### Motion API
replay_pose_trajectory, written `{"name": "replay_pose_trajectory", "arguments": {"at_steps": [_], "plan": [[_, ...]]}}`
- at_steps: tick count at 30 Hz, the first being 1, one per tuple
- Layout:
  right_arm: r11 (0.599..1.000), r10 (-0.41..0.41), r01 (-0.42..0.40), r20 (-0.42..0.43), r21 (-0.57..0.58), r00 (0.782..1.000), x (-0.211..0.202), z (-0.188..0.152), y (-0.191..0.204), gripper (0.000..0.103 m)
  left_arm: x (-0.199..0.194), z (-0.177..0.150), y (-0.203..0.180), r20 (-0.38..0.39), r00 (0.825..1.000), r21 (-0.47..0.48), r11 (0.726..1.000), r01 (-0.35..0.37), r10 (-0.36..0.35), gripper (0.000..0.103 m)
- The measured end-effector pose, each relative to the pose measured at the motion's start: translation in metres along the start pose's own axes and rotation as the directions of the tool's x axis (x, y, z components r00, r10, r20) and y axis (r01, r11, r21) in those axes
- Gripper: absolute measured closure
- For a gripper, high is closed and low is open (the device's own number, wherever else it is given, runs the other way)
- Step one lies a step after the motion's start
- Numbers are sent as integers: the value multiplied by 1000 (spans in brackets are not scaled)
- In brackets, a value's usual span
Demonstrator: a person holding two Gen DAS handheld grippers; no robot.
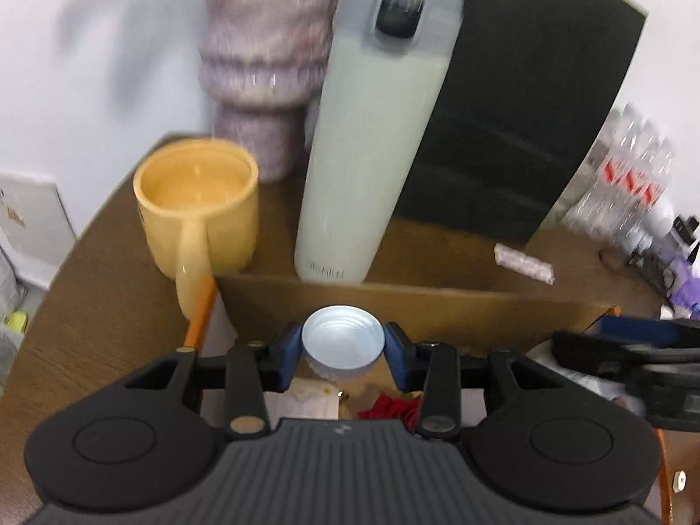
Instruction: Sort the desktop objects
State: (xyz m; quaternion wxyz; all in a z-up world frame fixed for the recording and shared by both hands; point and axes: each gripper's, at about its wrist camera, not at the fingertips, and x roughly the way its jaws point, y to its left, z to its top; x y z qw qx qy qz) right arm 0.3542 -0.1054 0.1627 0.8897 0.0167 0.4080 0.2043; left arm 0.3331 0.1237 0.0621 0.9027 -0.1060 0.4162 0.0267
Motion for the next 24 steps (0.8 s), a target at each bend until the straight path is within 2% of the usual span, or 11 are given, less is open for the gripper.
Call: {"name": "replay_pose_trajectory", "arguments": {"at_steps": [1, 3, 5, 8, 11, 17, 19, 22, 24], "plan": [[1000, -6, 6, 9, -2, 1000, -6, 0, -2, 26, 3, 0, -1, -17, 1000, -1, 1000, -22, 22, 56], [1000, -15, 15, 15, -5, 1000, -16, -2, -4, 24, 1, -1, 1, -10, 999, -19, 998, -52, 52, 33], [1000, -10, 10, 22, -3, 1000, -27, -6, -6, 24, -10, -2, 5, 38, 997, -42, 997, -66, 67, 25], [1000, -8, 8, 23, -1, 1000, -39, -13, -6, 23, -30, -8, 8, 53, 997, -33, 998, -59, 60, 21], [1000, -9, 9, 25, 5, 1000, -48, -22, -7, 21, -56, -21, 8, 70, 995, -13, 997, -75, 76, 2], [999, -28, 28, 7, 30, 1000, -63, -43, -6, 19, -102, -51, -7, 74, 992, -20, 995, -101, 102, 0], [998, -54, 54, 9, 29, 998, -72, -51, -4, 18, -112, -62, -17, 78, 990, 3, 993, -119, 119, 0], [994, -110, 109, 54, 19, 992, -91, -69, 0, 12, -132, -88, -33, 119, 981, 51, 986, -158, 151, 0], [986, -168, 169, 101, -1, 981, -106, -86, 5, 12, -146, -108, -40, 157, 977, 55, 987, -153, 142, 0]]}}
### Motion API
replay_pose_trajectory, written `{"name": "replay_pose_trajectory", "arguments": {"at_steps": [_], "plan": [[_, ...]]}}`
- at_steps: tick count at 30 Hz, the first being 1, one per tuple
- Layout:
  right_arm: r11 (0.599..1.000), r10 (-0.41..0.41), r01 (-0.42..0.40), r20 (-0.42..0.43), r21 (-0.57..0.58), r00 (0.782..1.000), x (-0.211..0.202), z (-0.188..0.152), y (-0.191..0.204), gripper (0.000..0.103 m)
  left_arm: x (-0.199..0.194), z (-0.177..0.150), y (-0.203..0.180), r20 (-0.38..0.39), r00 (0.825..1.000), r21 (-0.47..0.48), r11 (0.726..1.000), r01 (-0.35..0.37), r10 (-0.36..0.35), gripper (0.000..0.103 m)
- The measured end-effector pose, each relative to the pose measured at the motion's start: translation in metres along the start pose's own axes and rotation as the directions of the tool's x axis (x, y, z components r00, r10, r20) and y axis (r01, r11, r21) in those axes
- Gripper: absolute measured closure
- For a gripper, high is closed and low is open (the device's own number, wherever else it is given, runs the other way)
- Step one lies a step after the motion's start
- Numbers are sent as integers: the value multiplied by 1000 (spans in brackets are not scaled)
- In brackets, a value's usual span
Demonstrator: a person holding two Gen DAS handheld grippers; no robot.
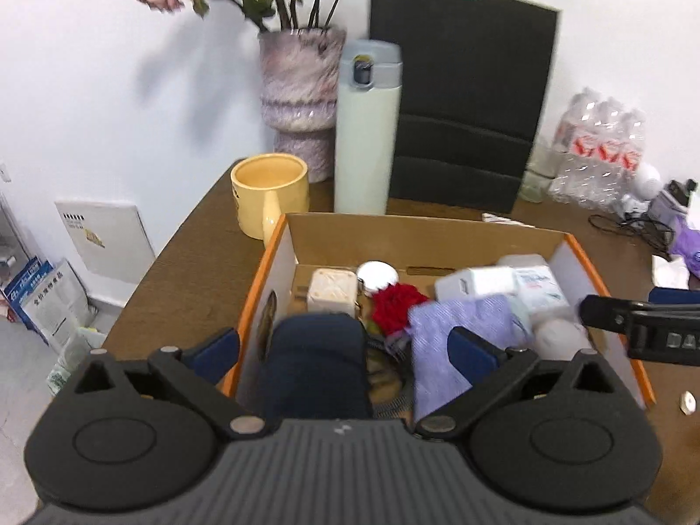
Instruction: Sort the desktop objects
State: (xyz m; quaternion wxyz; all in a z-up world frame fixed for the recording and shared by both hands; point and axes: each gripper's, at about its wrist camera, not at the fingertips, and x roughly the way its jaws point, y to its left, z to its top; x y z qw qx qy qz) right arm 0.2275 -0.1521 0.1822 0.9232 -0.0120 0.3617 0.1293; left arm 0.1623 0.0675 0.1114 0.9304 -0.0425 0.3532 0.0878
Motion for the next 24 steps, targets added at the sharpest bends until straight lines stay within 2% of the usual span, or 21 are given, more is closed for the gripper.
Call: {"name": "replay_pose_trajectory", "arguments": {"at_steps": [2, 6, 11, 14, 18, 21, 24], "plan": [[999, -37, 38, 50, -19, 998, -17, -19, 1, 7, -19, -17, -4, 38, 999, -17, 1000, 3, -2, 0], [997, -58, 64, 148, -37, 987, -49, -60, 1, 4, -58, -56, -11, 151, 989, -45, 999, 10, -3, 0], [997, -75, 79, 259, -3, 963, -88, -120, -4, 0, -88, -107, -13, 202, 979, -72, 997, -2, 17, 0], [998, -59, 65, 245, -17, 968, -99, -158, -4, 0, -99, -141, -14, 227, 974, -35, 999, -17, 25, 0], [998, -63, 68, 236, -13, 970, -106, -204, -8, 0, -110, -184, -21, 261, 961, 38, 994, -103, 89, 0], [996, -80, 86, 220, -21, 972, -113, -232, -11, 0, -118, -208, -14, 245, 968, 37, 998, -54, 43, 0], [997, -57, 68, 223, -39, 973, -125, -251, -9, 0, -122, -222, -9, 226, 973, 5, 999, -39, 37, 0]]}}
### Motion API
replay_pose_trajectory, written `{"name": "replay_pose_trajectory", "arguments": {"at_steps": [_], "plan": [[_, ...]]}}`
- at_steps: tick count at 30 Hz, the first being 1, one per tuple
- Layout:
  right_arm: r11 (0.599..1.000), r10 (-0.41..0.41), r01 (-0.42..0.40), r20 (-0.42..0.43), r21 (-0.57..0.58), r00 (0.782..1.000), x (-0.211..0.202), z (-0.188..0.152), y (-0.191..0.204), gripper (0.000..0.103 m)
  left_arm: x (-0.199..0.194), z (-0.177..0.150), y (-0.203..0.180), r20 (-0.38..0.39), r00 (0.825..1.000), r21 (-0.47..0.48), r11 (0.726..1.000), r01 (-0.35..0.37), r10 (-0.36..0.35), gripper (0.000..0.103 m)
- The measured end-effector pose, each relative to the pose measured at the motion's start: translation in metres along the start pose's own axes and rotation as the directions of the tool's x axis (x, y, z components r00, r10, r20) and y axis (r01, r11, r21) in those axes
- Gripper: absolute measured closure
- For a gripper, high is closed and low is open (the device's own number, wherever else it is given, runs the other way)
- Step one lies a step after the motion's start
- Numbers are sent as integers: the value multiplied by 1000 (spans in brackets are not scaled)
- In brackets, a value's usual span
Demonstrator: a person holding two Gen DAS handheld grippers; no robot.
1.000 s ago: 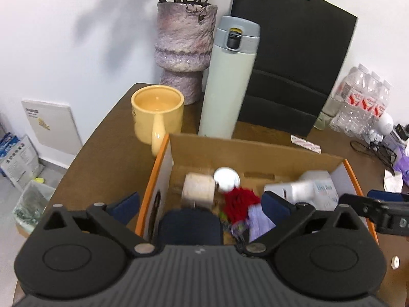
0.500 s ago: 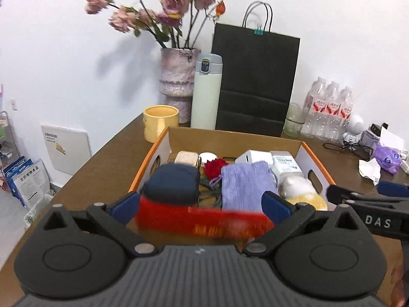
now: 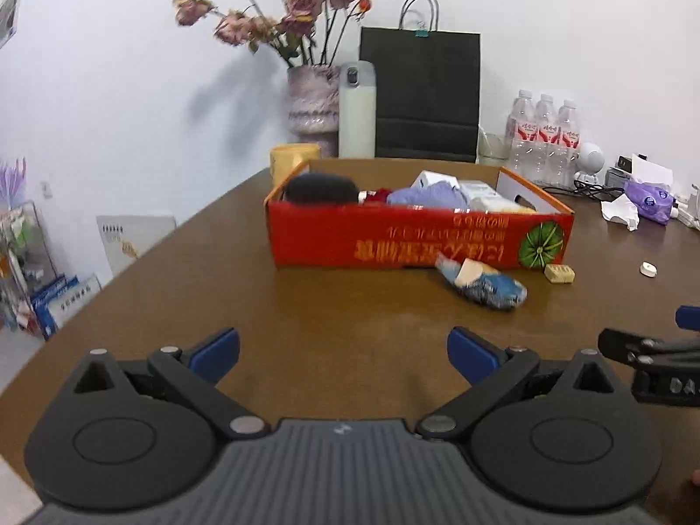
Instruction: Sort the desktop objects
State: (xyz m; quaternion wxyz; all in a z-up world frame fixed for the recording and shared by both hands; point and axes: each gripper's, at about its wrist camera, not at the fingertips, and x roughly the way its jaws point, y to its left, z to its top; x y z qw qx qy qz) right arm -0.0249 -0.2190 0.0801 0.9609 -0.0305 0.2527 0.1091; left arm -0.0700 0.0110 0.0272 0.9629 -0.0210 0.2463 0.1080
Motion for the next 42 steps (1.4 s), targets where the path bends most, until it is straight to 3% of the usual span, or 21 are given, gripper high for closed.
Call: {"name": "replay_pose_trajectory", "arguments": {"at_steps": [5, 12, 28, 35, 42], "plan": [[999, 33, -33, 28, -29, 999, -25, -12, 9, 0, -21, -17, 2, 14, 1000, -24, 1000, 9, -9, 0], [995, 81, -81, 3, -60, 997, -45, -23, 22, 0, -52, -22, 0, 66, 998, -12, 1000, 24, -23, 0], [999, 32, -32, -5, -8, 999, -28, -17, 4, 0, -27, -28, -10, -34, 999, -8, 999, 32, -33, 0], [999, -16, 17, -27, 42, 1000, 3, 15, -13, 0, -4, 24, -24, -10, 994, -12, 994, 107, -107, 0], [996, -61, 60, 12, 60, 998, 19, 56, -32, 0, 22, 72, -32, 1, 978, -15, 977, 211, -211, 0]]}}
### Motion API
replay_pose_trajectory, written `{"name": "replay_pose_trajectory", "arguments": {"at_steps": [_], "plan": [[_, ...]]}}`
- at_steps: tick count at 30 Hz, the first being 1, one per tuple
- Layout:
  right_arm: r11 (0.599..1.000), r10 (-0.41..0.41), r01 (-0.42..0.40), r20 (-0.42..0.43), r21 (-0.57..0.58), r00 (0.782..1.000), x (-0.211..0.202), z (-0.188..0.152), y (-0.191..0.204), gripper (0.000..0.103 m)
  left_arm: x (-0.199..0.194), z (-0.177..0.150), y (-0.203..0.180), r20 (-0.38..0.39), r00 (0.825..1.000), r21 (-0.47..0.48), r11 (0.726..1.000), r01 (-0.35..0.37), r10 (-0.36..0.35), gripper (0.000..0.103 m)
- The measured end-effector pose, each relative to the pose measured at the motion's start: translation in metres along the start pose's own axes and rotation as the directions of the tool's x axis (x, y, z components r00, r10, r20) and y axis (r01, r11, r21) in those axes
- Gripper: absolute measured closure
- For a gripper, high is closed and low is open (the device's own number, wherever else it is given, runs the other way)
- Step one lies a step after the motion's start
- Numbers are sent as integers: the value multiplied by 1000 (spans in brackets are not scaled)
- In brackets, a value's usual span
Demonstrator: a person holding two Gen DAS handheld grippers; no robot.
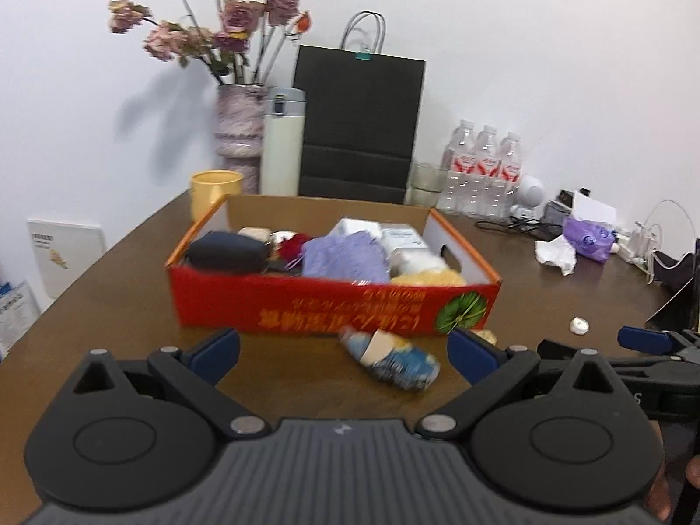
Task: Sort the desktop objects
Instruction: 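Grasp the small yellow box with the right tool while the left tool grasps the crumpled blue-white packet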
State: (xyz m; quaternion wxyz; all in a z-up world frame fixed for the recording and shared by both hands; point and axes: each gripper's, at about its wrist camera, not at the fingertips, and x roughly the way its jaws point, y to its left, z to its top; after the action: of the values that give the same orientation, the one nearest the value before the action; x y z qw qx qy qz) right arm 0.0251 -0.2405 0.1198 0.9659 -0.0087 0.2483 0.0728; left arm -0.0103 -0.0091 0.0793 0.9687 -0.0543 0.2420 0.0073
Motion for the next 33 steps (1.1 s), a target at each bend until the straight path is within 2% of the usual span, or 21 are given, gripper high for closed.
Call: {"name": "replay_pose_trajectory", "arguments": {"at_steps": [2, 5, 8, 12, 14, 17, 19, 21, 22, 25, 28, 30, 32, 33], "plan": [[1000, 3, -3, -8, 0, 1000, 10, 7, -2, 0, 18, 5, -4, -37, 999, 46, 998, 32, -30, 0], [1000, -4, 3, -55, -9, 998, 39, 11, -5, 0, 53, 2, -11, -105, 994, 92, 996, 23, -13, 0], [1000, -6, 6, -95, 0, 995, 66, 15, -7, 0, 87, -4, -20, -191, 981, 105, 993, 59, -38, 0], [999, 34, -34, -133, 7, 991, 94, 16, -4, 2, 113, -10, -26, -216, 975, 134, 987, 88, -58, 0], [998, 59, -60, -150, -2, 987, 106, 17, 0, 7, 124, -9, -26, -223, 974, 118, 990, 76, -48, 0], [998, 53, -57, -158, -18, 986, 119, 18, 5, 10, 133, -8, -20, -228, 972, 94, 992, 88, -64, 1], [998, 60, -63, -156, -14, 986, 124, 18, 5, 12, 137, -9, -18, -233, 968, 74, 991, 112, -92, 9], [997, 70, -72, -160, -6, 985, 127, 17, 5, 17, 138, -9, -18, -235, 966, 73, 989, 131, -111, 27], [997, 74, -75, -161, -6, 984, 128, 15, 5, 21, 138, -10, -17, -234, 966, 69, 989, 130, -111, 29], [996, 85, -90, -166, -22, 983, 129, 12, 5, 23, 140, -12, -9, -230, 966, 15, 992, 122, -115, 52], [994, 90, -99, -166, -45, 982, 130, 10, 6, 28, 140, -13, -5, -225, 966, 0, 991, 132, -129, 76], [992, 87, -101, -185, -71, 979, 134, 7, 10, 41, 137, -13, -6, -213, 970, 9, 992, 126, -121, 89], [992, 83, -98, -182, -76, 980, 133, 4, 13, 69, 132, -14, -6, -202, 972, 4, 993, 122, -119, 98], [992, 87, -103, -180, -77, 980, 131, 3, 14, 73, 128, -14, -4, -196, 972, -7, 992, 128, -127, 98]]}}
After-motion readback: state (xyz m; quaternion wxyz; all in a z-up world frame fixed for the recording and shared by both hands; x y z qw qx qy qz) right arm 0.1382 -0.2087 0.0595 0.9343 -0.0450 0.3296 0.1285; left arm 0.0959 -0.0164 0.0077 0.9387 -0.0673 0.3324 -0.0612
